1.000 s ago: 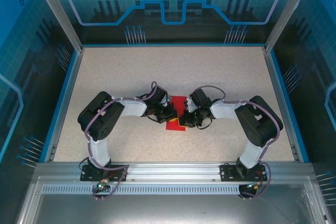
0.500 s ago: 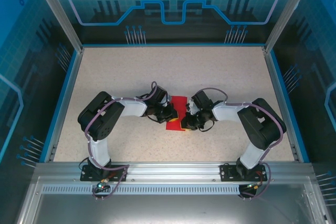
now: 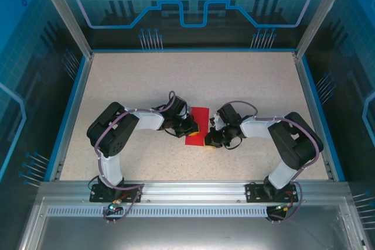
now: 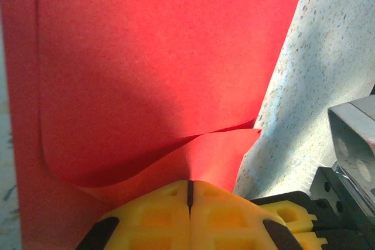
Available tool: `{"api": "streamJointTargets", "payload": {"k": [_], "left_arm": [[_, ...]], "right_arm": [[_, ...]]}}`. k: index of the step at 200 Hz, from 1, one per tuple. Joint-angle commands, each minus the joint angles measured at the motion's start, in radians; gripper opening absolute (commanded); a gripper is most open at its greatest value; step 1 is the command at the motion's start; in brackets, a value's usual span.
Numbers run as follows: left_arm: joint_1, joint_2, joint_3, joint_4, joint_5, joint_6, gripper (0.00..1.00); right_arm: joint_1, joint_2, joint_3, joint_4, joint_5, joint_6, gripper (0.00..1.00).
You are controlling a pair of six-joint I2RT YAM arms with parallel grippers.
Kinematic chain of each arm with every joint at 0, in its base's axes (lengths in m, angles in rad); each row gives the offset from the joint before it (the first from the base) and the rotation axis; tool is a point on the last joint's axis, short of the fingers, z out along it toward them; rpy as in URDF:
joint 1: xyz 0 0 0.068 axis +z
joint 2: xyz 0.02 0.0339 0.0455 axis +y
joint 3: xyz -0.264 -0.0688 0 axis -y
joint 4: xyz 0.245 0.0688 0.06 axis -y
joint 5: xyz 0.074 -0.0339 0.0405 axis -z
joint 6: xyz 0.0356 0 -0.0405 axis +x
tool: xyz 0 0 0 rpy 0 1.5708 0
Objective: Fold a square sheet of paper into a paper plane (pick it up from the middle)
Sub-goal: Fold the triangle a second time at the center of the table.
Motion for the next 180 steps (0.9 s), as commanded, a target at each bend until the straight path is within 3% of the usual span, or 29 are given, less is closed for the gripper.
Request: {"api": "streamJointTargets", "payload": {"k": [1, 61, 110, 180], "left_arm": [[-0.009, 0.030, -0.004, -0.073, -0.028, 0.032, 0.00], [-0.009, 0.018, -0.010, -0.075, -0.033, 0.031, 0.00], [-0.009, 0.018, -0.001, -0.071, -0.028, 0.031, 0.00], [-0.009, 0.015, -0.003, -0.066, -0.023, 0.028, 0.00]], "right_arm": [[-0.003, 0.097, -0.055, -0.029, 0.052, 0.015, 0.05], [-0.006, -0.016, -0.181, 0.071, 0.021, 0.073, 0.05], [-0.007, -0.186, -0.066, -0.054, 0.027, 0.018, 0.10], [0.034, -0.024, 0.076, -0.007, 0.035, 0.077, 0.12]]}}
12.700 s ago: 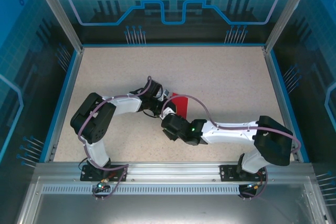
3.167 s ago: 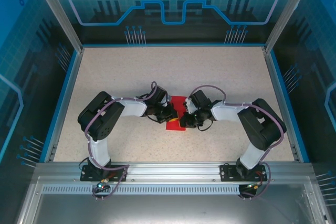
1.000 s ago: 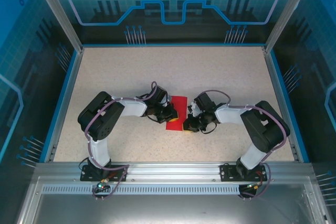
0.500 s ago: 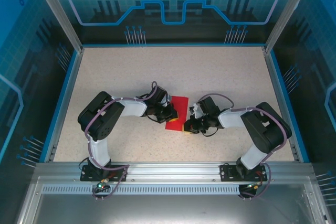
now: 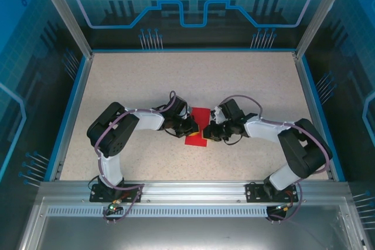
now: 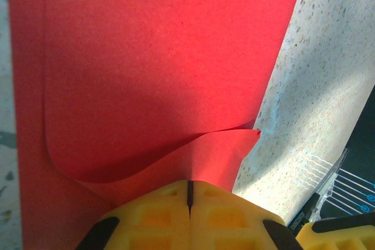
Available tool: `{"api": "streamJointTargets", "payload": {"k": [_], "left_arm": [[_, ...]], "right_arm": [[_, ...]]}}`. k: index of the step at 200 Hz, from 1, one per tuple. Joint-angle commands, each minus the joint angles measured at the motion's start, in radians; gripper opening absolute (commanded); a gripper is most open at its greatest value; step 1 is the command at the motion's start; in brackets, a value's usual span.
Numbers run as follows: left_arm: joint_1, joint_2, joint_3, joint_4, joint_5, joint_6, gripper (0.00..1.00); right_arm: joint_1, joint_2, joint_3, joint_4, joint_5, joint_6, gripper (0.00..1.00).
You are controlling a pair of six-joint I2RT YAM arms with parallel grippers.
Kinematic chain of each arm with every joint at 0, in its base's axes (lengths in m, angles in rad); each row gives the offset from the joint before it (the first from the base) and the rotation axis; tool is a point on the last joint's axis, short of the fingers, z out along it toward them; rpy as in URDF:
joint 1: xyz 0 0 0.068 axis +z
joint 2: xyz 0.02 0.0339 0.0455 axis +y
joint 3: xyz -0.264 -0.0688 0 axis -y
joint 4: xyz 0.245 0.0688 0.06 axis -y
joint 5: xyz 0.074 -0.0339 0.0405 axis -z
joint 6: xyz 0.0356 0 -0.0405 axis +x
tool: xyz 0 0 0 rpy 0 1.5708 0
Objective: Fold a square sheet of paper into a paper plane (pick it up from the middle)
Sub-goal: Fold the triangle a second time at the center of the table.
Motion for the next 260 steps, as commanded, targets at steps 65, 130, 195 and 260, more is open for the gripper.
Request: {"api": "streamJointTargets", "payload": {"k": [65, 130, 195, 260], "left_arm": [[-0.006, 0.009, 0.003, -0.068, -0.025, 0.017, 0.00], [-0.005, 0.006, 0.007, -0.067, -0.026, 0.016, 0.00], [-0.005, -0.004, 0.001, -0.068, -0.031, 0.016, 0.00], [-0.005, -0.011, 0.003, -0.060, -0.029, 0.012, 0.00]], "right_arm": [[0.008, 0.176, -0.052, -0.007, 0.047, 0.031, 0.09], [0.034, 0.053, -0.024, -0.050, 0.011, -0.003, 0.10], [0.013, 0.106, -0.135, -0.017, 0.041, 0.018, 0.07], [0.013, 0.009, -0.032, 0.014, -0.015, 0.028, 0.09]]}}
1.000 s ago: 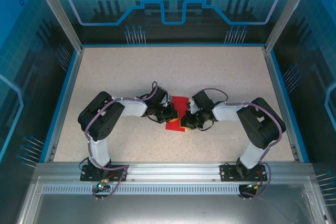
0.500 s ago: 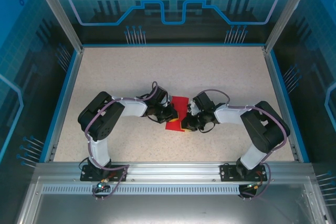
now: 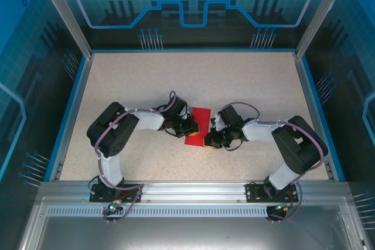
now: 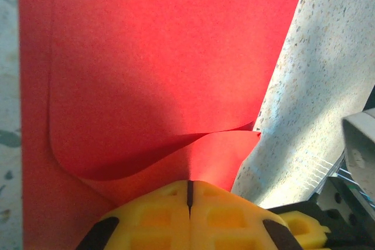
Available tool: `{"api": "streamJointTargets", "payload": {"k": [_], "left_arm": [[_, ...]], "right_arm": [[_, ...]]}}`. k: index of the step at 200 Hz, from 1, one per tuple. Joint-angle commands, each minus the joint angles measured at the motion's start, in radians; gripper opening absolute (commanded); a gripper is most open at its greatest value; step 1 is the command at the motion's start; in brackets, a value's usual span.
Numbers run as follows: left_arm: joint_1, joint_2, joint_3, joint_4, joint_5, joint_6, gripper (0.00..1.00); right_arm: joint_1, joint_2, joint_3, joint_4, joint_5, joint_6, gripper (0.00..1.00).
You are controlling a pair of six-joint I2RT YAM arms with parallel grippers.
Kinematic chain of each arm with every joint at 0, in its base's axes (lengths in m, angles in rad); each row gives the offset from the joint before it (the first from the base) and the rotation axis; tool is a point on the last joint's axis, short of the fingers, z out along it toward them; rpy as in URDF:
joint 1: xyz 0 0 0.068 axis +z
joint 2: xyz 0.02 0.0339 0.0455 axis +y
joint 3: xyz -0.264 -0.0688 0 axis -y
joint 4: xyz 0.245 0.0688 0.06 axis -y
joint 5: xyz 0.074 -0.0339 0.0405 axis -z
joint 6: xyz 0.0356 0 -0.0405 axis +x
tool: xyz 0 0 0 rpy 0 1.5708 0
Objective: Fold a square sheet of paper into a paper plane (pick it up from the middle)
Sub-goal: Fold the triangle a second time at the center of the table.
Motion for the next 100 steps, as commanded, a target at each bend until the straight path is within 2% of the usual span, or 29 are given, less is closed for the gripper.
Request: {"api": "streamJointTargets", "payload": {"k": [1, 61, 100], "left_arm": [[-0.006, -0.010, 0.001, -0.058, -0.028, 0.012, 0.00], [-0.005, -0.015, 0.005, -0.051, -0.023, 0.010, 0.00], [-0.006, -0.042, 0.028, -0.048, -0.003, 0.028, 0.00]], "right_arm": [[0.001, -0.010, 0.046, -0.016, -0.011, 0.013, 0.09], [0.004, 0.139, 0.055, -0.029, 0.034, 0.021, 0.08], [0.002, 0.152, 0.019, -0.061, 0.076, 0.012, 0.06]]}}
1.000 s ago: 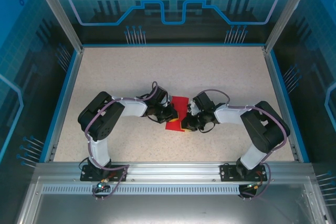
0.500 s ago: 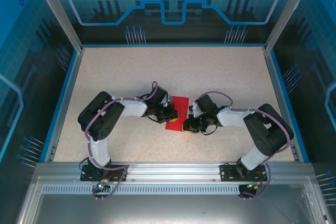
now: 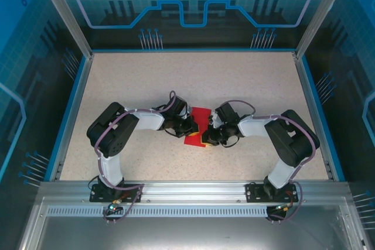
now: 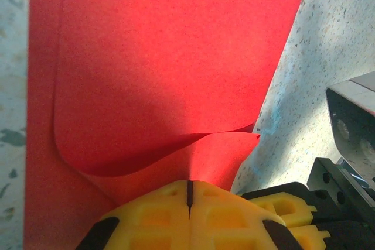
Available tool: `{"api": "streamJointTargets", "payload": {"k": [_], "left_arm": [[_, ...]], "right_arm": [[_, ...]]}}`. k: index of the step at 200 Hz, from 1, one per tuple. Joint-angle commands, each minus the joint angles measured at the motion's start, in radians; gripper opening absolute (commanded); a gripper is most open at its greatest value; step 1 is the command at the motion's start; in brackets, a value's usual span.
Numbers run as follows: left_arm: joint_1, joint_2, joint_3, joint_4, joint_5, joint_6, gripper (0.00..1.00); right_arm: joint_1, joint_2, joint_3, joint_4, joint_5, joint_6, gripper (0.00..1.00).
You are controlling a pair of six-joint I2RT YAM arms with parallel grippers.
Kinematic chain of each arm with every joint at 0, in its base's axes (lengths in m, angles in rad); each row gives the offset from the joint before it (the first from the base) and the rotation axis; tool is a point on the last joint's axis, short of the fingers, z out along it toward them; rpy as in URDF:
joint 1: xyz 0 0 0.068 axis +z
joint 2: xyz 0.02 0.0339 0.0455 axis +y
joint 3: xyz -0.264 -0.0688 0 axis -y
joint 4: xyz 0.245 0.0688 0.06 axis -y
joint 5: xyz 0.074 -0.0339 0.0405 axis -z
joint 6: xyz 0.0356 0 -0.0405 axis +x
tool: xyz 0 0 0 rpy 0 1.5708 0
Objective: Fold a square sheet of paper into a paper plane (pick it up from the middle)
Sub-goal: Fold the triangle a second time at the center of the table.
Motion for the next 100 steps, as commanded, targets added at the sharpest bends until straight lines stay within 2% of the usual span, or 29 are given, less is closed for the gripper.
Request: {"api": "streamJointTargets", "payload": {"k": [1, 12, 25, 46, 61, 100], "left_arm": [[-0.006, -0.040, 0.028, -0.044, -0.002, 0.027, 0.00], [-0.006, -0.057, 0.030, -0.042, 0.003, 0.026, 0.00], [-0.009, -0.079, 0.024, -0.041, 0.004, 0.021, 0.08], [-0.016, -0.104, 0.017, -0.036, 0.030, 0.009, 0.12], [-0.024, -0.110, 0.018, -0.053, 0.026, 0.008, 0.11], [-0.047, -0.084, 0.011, -0.069, -0.005, 0.000, 0.02]], "right_arm": [[0.005, 0.047, -0.041, -0.079, 0.078, 0.001, 0.06], [0.005, 0.045, -0.041, -0.077, 0.077, 0.002, 0.06], [0.005, 0.044, -0.037, -0.083, 0.077, 0.000, 0.06], [0.005, 0.045, -0.025, -0.098, 0.082, -0.003, 0.06], [0.005, 0.045, -0.022, -0.099, 0.083, -0.003, 0.06], [0.005, 0.053, -0.020, -0.098, 0.081, -0.007, 0.06]]}}
